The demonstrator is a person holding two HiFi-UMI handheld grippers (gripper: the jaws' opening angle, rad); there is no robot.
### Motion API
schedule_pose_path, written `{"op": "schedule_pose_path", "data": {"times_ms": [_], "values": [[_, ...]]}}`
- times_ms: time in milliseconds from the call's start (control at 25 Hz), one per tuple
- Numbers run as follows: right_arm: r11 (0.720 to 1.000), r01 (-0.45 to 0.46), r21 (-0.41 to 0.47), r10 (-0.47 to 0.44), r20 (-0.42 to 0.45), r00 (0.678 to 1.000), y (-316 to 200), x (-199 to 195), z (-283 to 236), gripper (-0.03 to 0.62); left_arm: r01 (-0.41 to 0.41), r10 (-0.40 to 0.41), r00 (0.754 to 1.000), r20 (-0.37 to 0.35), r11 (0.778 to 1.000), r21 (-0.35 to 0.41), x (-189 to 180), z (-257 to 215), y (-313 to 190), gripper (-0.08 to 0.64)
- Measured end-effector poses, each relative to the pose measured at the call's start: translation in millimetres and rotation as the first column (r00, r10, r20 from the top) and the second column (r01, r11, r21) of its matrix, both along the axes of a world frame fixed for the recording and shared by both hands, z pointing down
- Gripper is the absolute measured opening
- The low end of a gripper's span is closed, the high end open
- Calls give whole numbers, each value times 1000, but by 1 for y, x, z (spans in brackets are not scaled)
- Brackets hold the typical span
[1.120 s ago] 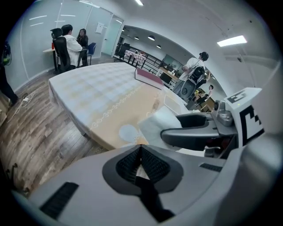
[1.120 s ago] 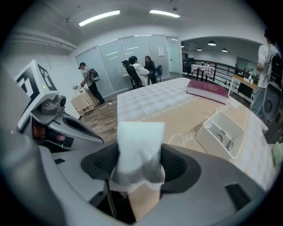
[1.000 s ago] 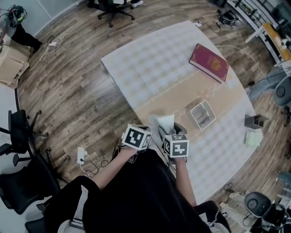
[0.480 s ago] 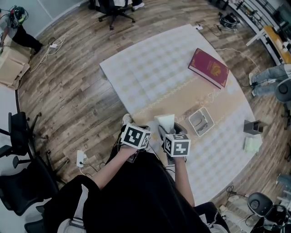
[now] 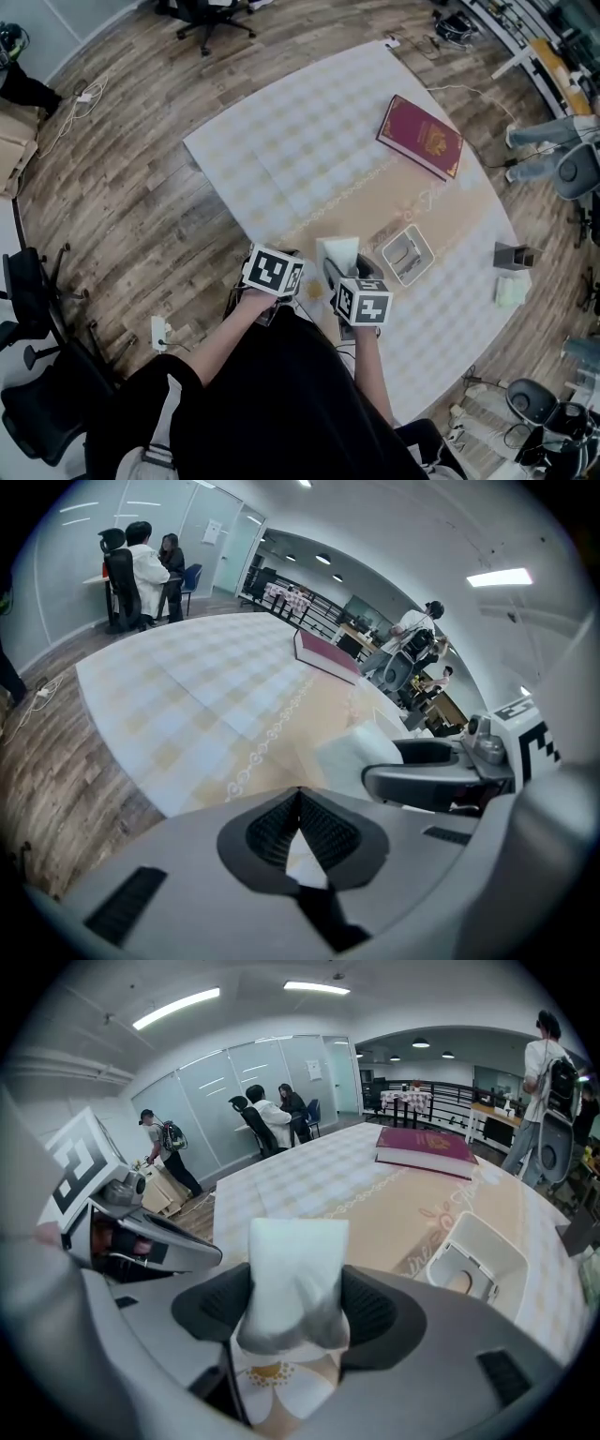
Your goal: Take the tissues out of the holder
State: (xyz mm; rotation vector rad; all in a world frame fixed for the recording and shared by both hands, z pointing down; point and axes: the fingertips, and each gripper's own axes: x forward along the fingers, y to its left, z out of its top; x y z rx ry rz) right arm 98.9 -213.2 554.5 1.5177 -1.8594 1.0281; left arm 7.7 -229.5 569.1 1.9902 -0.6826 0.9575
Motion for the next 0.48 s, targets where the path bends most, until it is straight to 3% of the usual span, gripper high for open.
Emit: {"op": "schedule_pose_path", "data": {"times_ms": [480], "values": [[998,-65,-20,64,-24,998,-61,-6,-1,318,-88,88,996,0,996,-17,-3,5,-56,0]]}}
